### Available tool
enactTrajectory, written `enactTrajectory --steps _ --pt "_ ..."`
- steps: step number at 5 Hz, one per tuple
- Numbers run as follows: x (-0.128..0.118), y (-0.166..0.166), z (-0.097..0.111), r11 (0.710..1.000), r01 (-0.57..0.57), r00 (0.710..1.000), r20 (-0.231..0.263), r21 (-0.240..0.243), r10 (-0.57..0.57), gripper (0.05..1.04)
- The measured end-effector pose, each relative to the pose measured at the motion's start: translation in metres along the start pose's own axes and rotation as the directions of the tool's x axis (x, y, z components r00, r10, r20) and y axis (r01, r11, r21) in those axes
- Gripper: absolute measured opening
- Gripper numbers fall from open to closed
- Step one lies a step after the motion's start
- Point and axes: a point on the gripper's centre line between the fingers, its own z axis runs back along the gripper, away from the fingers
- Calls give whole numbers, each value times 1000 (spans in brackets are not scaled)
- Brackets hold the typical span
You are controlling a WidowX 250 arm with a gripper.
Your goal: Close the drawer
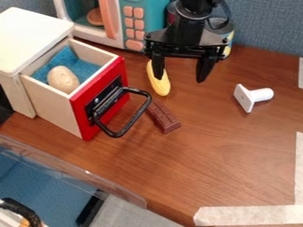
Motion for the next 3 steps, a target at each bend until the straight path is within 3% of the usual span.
enactTrajectory --steps 3 --pt "-21 3 -19 999 40 998 -45 22 -39 999"
